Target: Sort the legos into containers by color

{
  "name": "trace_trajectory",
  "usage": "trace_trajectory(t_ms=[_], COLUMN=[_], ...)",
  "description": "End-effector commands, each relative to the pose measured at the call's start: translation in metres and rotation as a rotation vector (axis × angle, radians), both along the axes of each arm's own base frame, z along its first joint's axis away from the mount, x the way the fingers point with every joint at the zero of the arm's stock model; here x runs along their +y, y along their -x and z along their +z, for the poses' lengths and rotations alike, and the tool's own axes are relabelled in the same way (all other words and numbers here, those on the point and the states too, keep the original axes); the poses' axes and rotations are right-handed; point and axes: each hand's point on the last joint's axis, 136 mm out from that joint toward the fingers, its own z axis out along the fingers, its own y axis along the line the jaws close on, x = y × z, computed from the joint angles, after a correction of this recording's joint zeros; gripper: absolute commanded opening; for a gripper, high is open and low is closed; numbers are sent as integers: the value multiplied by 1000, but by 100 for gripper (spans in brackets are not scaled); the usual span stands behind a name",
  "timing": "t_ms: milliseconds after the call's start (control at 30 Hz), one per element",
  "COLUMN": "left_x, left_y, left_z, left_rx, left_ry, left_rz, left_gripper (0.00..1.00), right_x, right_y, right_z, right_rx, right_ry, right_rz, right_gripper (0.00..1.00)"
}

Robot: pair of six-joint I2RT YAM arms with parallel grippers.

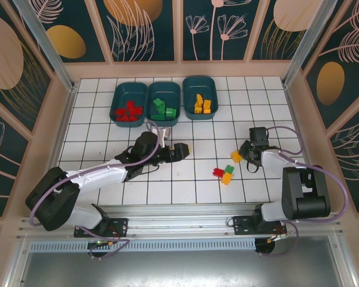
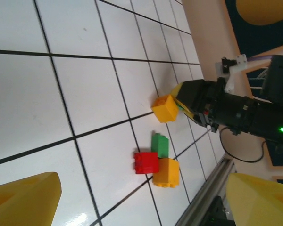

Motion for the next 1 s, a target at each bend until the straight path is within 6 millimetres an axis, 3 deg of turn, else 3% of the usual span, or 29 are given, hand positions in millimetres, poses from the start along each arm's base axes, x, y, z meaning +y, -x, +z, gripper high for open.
trace_trajectory(t_ms=[0,167,300,400,500,633,733,833,967], left_x=[19,66,125,168,196,202,199,207,213], left_y=[-16,-36,-52,-57,-59,-58,-53,-46,-38], left_z=[22,29,18,8,-1,-21,-28,-20,-13], left_rx=[-88,-96,-30,18,47,121,155,111,78], left_ry=[-63,-128,-152,-156,-142,-88,-74,-63,-52], left_rz=[104,279,466,589,655,631,615,653,669], left_gripper=[91,94,95,97,98,98,99,99,98], right_x=[-4,-4,26,73,147,241,294,327,350], right_y=[-3,-18,-35,-57,-77,-104,-127,-152,-176], right_z=[15,54,86,116,138,146,137,126,116], right_rx=[-22,-108,-184,-270,-364,-424,-441,-441,-421], right_ry=[26,69,76,64,2,-26,-32,-24,8], right_rz=[4,16,88,186,345,528,616,646,670], right_gripper=[18,18,17,17,17,18,18,17,19])
